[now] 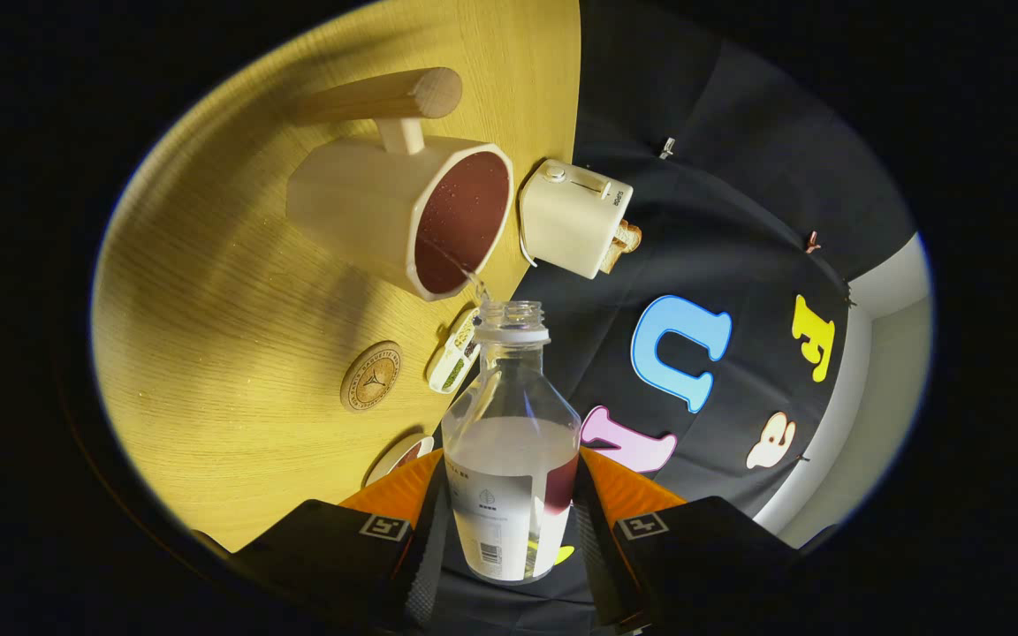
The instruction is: Take the bottle from table, then pour the juice into the cup, finally place the bottle on the coaster
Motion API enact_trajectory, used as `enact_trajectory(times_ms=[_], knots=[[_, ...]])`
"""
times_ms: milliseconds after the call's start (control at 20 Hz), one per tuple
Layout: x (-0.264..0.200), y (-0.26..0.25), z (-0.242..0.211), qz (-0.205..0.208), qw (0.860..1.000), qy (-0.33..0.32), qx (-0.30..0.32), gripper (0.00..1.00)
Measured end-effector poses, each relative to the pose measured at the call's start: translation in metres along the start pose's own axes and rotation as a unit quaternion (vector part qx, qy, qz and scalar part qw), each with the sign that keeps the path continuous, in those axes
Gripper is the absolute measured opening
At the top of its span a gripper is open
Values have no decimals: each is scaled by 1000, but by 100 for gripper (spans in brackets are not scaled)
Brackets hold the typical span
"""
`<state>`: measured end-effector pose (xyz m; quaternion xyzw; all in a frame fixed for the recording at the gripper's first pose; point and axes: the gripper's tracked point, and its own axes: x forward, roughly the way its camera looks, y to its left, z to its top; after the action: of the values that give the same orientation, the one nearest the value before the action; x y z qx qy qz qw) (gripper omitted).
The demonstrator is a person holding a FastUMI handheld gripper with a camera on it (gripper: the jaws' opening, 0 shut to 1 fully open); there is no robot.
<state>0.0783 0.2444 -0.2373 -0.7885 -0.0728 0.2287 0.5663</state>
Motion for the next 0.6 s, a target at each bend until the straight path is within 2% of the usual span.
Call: enact_trajectory(times_ms=[600], knots=[[0, -8, 3, -21, 999, -18, -45, 70]])
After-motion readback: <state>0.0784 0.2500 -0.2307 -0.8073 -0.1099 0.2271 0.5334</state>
